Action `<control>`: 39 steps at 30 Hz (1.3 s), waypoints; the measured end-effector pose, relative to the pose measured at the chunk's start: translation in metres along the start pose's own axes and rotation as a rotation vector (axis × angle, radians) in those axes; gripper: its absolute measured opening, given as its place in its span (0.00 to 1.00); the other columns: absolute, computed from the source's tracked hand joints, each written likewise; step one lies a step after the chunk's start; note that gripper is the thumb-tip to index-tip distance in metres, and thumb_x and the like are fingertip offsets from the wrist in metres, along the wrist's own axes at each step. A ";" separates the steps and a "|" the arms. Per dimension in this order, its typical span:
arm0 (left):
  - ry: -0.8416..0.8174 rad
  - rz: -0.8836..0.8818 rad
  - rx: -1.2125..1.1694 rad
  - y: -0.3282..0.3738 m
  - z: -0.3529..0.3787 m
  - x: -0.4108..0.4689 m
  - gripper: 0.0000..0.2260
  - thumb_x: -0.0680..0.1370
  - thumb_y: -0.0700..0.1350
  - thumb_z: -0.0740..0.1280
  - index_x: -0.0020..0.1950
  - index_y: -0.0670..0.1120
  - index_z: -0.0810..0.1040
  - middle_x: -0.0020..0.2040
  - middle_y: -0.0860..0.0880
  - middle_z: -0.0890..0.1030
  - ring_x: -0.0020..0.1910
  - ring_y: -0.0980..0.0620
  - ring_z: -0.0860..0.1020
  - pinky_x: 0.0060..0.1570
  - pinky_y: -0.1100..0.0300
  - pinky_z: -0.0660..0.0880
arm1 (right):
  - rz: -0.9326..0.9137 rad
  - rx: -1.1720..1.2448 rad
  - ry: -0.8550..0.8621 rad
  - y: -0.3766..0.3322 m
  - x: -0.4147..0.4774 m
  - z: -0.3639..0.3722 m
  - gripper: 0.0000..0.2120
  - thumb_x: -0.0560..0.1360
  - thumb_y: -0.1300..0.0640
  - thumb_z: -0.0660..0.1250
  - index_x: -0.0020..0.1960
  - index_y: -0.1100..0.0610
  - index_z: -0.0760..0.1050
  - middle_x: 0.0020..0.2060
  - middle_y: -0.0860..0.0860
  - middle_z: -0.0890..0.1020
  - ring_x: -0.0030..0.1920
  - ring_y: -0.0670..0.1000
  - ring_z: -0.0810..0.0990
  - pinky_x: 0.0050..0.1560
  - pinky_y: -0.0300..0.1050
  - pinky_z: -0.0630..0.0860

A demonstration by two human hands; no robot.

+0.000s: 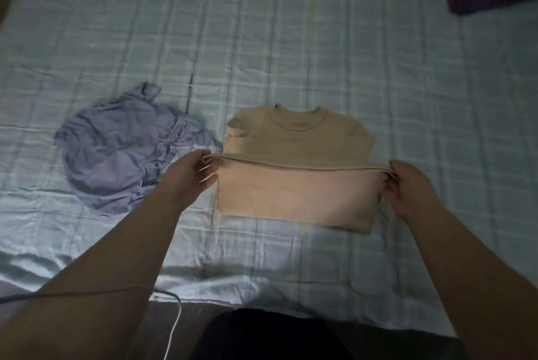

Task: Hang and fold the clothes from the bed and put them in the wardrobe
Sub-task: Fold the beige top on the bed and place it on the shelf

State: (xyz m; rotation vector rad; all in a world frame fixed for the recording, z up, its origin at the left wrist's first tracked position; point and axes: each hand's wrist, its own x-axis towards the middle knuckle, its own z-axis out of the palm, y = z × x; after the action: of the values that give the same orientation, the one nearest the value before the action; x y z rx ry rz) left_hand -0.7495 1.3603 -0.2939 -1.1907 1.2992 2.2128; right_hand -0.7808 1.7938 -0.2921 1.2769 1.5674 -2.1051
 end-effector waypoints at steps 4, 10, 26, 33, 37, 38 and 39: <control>-0.016 0.011 -0.003 0.027 0.028 0.037 0.07 0.81 0.43 0.62 0.44 0.47 0.77 0.42 0.48 0.82 0.42 0.52 0.79 0.44 0.58 0.73 | 0.081 0.167 0.003 -0.021 0.042 0.027 0.04 0.79 0.60 0.65 0.46 0.54 0.75 0.31 0.50 0.78 0.29 0.45 0.77 0.28 0.36 0.75; -0.119 0.052 0.011 0.056 0.062 0.095 0.08 0.83 0.43 0.59 0.45 0.47 0.74 0.35 0.50 0.82 0.33 0.54 0.78 0.39 0.59 0.78 | 0.076 0.234 -0.054 -0.036 0.106 0.057 0.06 0.79 0.60 0.65 0.44 0.56 0.74 0.27 0.50 0.79 0.29 0.45 0.81 0.32 0.37 0.78; 0.077 0.229 0.167 0.032 0.080 0.237 0.22 0.79 0.34 0.65 0.71 0.49 0.68 0.62 0.47 0.79 0.50 0.50 0.80 0.52 0.54 0.77 | -0.118 0.216 -0.107 -0.015 0.208 0.097 0.15 0.80 0.64 0.55 0.66 0.56 0.66 0.55 0.57 0.78 0.53 0.51 0.80 0.59 0.49 0.79; -0.085 0.851 1.296 -0.018 0.083 0.195 0.28 0.73 0.39 0.63 0.73 0.36 0.69 0.72 0.39 0.71 0.73 0.40 0.67 0.74 0.54 0.59 | -0.829 -0.940 0.037 0.039 0.170 0.080 0.19 0.79 0.61 0.60 0.70 0.59 0.71 0.67 0.53 0.76 0.67 0.49 0.72 0.69 0.35 0.63; -0.003 0.966 1.419 -0.059 0.057 0.152 0.22 0.71 0.36 0.66 0.66 0.34 0.75 0.65 0.34 0.75 0.68 0.32 0.70 0.69 0.35 0.64 | -0.654 -0.635 0.259 0.057 0.133 0.035 0.13 0.74 0.52 0.58 0.56 0.44 0.76 0.53 0.49 0.81 0.54 0.53 0.79 0.56 0.40 0.73; 0.053 0.916 1.413 -0.068 0.045 0.143 0.22 0.72 0.38 0.65 0.65 0.35 0.75 0.64 0.35 0.75 0.68 0.33 0.70 0.69 0.36 0.64 | -0.554 -0.532 0.301 0.062 0.124 0.024 0.11 0.74 0.50 0.58 0.52 0.42 0.76 0.51 0.51 0.82 0.50 0.54 0.80 0.52 0.46 0.75; 0.107 0.863 1.409 -0.077 0.032 0.135 0.22 0.72 0.41 0.65 0.65 0.36 0.76 0.64 0.36 0.75 0.68 0.33 0.70 0.69 0.38 0.65 | -0.480 -0.499 0.282 0.068 0.114 0.013 0.11 0.74 0.50 0.58 0.51 0.42 0.77 0.50 0.54 0.82 0.47 0.53 0.80 0.48 0.48 0.76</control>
State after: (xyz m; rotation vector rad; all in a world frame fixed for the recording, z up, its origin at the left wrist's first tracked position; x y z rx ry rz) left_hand -0.7997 1.4097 -0.4355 -0.1413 2.9221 0.8484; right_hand -0.8132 1.7895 -0.4217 1.1260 2.5299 -1.6151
